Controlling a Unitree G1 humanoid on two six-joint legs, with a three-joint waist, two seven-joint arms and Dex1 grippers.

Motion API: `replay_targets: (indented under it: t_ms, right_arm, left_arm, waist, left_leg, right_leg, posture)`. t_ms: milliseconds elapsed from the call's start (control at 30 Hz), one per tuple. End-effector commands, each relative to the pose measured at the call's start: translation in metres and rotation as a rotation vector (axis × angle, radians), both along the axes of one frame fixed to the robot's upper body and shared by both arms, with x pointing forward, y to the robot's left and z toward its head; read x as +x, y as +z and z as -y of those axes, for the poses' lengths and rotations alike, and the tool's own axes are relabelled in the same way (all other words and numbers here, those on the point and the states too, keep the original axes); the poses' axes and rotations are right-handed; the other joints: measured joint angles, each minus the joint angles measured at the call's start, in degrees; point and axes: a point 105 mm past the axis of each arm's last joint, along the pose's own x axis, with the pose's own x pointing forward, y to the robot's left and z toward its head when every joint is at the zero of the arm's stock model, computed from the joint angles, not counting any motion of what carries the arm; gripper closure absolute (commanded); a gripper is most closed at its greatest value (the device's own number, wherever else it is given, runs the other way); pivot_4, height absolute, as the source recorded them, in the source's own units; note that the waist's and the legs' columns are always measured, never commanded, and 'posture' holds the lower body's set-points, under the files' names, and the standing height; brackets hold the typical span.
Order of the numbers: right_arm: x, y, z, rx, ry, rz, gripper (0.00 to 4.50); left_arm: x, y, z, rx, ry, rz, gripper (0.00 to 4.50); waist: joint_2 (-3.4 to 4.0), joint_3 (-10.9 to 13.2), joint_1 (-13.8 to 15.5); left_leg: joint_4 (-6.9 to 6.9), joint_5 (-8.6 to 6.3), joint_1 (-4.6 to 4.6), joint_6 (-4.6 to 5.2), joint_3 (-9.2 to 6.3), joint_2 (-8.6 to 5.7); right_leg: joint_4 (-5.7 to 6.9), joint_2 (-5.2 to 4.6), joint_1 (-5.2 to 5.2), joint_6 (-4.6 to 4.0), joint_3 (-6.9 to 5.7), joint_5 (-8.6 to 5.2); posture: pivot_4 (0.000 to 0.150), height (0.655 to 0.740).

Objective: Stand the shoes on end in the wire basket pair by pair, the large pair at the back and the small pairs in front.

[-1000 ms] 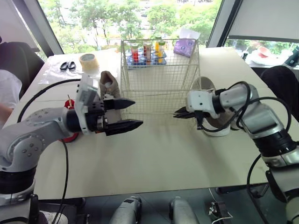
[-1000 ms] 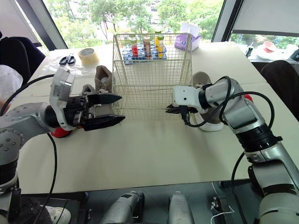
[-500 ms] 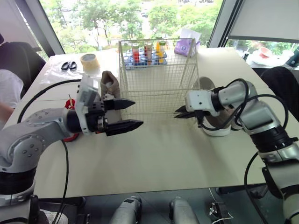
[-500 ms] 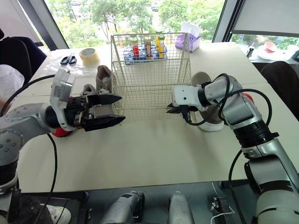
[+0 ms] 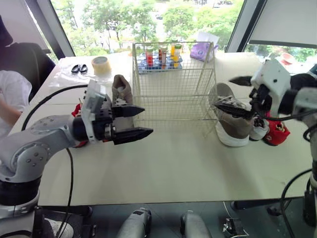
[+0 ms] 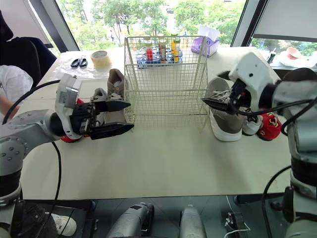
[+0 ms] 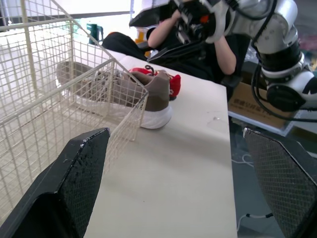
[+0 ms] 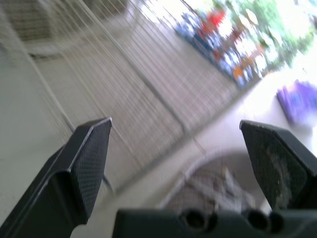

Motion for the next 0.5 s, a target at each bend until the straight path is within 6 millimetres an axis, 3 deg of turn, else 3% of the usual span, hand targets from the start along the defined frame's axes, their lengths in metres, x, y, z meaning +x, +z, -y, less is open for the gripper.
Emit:
replay_targets:
  t_ms: [33, 333, 500]
  right_arm:
    - [0.000, -0.007, 0.024, 0.070, -0.278, 0.080, 0.05]
    - [-0.004, -0.050, 0.047, 0.170, -0.528, 0.056, 0.05]
    - [-0.009, -0.080, 0.039, 0.235, -0.523, -0.042, 0.05]
  left_arm:
    - [0.001, 0.005, 0.003, 0.001, -0.033, 0.028, 0.00]
    - [0.004, 0.007, 0.003, 0.015, -0.053, 0.037, 0.00]
    - [0.004, 0.007, 0.003, 0.021, -0.053, 0.042, 0.00]
  waist:
    - [-0.02, -0.02, 0.10]
    - [0.01, -0.02, 0.09]
    - [0.01, -0.02, 0.03]
  left_leg:
    - [-0.06, 0.02, 0.01, -0.02, -0.01, 0.00]
    - [-0.04, 0.06, 0.00, -0.07, 0.00, -0.04]
    - [-0.05, 0.06, 0.02, -0.07, -0.03, -0.01]
  right_leg:
    - [-0.01, 0.02, 0.01, 0.00, -0.01, 0.00]
    - [-0.02, 0.05, 0.03, 0.01, -0.02, 0.00]
    - [-0.02, 0.11, 0.04, 0.01, -0.02, 0.00]
  posture:
    - [0.150, 0.7400]
    - [0.150, 0.7400]
    - [0.150, 0.7400]
